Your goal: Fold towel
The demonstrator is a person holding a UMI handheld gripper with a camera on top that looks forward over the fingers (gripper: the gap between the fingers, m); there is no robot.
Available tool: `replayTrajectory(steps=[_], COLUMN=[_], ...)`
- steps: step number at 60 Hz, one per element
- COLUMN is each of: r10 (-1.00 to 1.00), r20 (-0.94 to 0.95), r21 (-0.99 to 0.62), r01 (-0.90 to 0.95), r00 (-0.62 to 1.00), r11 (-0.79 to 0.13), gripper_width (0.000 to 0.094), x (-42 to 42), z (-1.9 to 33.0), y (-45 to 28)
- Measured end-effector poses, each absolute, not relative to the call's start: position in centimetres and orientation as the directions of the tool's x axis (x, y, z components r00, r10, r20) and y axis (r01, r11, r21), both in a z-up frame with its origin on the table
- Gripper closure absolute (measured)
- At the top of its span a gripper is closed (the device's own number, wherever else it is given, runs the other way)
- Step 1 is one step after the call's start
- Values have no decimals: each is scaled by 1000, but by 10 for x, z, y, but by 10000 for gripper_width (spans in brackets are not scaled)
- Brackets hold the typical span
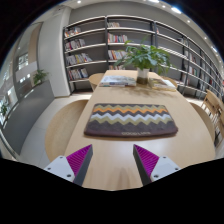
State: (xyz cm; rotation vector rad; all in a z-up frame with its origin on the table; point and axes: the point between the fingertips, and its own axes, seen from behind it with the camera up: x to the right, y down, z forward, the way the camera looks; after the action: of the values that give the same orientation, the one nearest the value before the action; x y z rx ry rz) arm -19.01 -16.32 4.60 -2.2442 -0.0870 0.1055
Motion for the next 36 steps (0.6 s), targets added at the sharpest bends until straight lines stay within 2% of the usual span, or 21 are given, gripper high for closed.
replayTrajectory(steps=[5, 16, 24, 28, 32, 36], r10=[141, 180, 182, 158, 124, 106], r20=[-56, -44, -16, 13, 68, 81], r21=[-778, -780, -738, -691, -702, -694], r01=[45, 79, 111, 123, 136, 133], r00=[988, 983, 983, 987, 990, 991], r11=[-626, -621, -666, -712, -699, -708], gripper_width=[114, 128, 196, 311, 559, 681], x=[-221, -282, -292, -284, -271, -264], z=[54, 39, 15, -6, -6, -7], y=[-134, -46, -16, -15, -9, -10])
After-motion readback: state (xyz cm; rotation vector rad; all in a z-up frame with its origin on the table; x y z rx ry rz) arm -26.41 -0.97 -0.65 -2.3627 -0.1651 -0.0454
